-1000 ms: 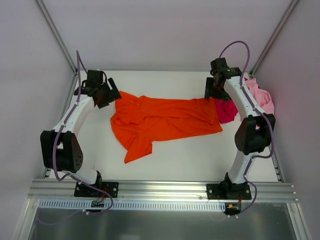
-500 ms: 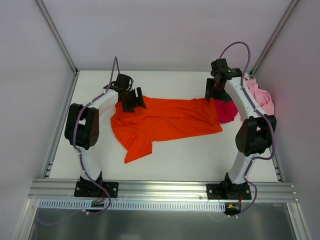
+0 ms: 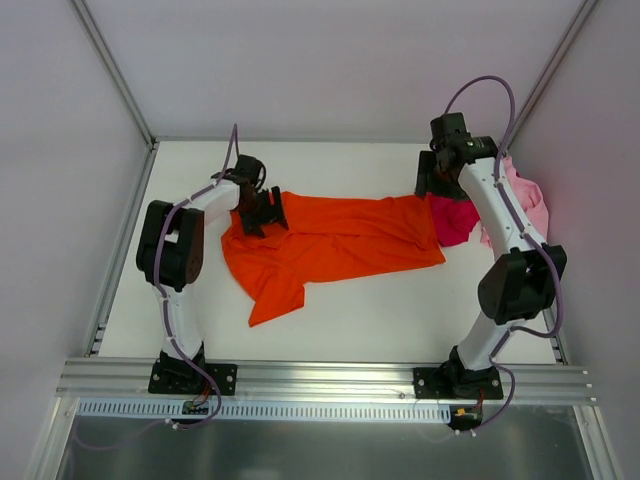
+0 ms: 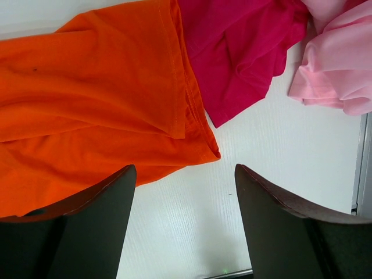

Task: Fold and stack the t-shirts
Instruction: Fold the flattened tshirt in 1/3 of the way, then grap the side of the flattened tshirt closest away from the robot with both arms

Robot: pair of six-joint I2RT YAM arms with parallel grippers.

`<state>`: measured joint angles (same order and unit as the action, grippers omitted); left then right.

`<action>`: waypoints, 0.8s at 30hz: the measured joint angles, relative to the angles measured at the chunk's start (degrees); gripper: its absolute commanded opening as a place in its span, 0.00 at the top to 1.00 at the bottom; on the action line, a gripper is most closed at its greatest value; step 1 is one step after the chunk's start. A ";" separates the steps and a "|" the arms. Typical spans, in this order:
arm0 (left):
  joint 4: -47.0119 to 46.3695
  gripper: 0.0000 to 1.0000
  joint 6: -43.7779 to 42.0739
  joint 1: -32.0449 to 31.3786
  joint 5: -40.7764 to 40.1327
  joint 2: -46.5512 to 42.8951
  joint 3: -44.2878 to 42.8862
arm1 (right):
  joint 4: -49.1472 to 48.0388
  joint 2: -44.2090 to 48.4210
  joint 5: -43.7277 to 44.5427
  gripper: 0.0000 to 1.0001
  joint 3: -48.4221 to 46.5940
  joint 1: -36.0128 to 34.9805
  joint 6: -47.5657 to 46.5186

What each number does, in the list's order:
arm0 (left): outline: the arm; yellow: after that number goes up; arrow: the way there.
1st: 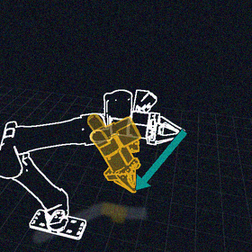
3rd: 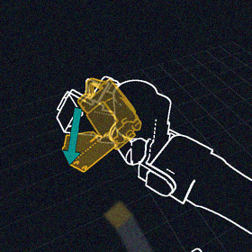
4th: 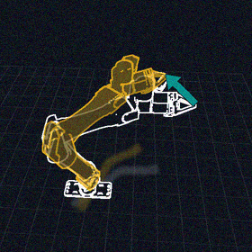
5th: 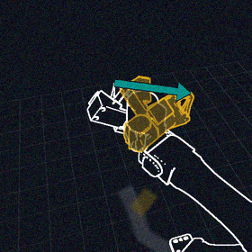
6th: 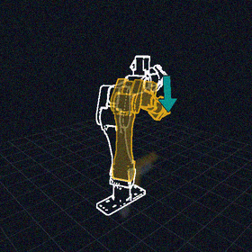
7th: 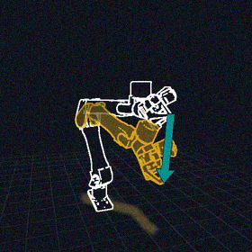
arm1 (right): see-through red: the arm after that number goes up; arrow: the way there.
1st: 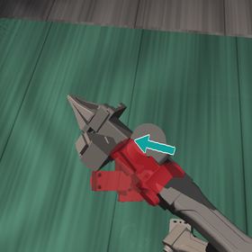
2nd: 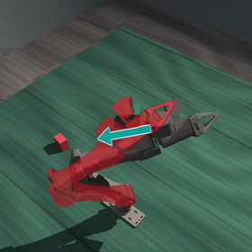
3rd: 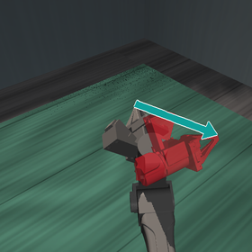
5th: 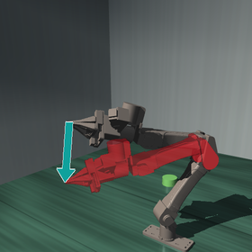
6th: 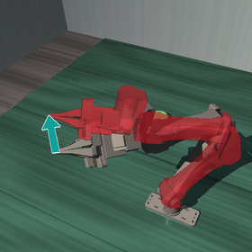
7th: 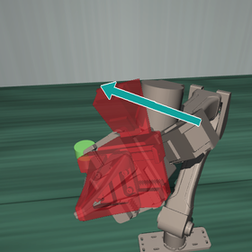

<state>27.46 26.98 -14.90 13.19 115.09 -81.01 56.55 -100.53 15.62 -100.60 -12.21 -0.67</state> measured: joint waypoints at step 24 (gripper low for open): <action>-2.73 0.12 1.18 10.10 5.03 -7.32 10.47 | -3.15 -0.24 -5.95 0.24 2.32 1.01 1.05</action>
<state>24.73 28.16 -4.80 18.22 107.77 -70.54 53.41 -100.77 9.67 -98.28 -11.20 0.38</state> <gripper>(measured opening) 0.851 0.774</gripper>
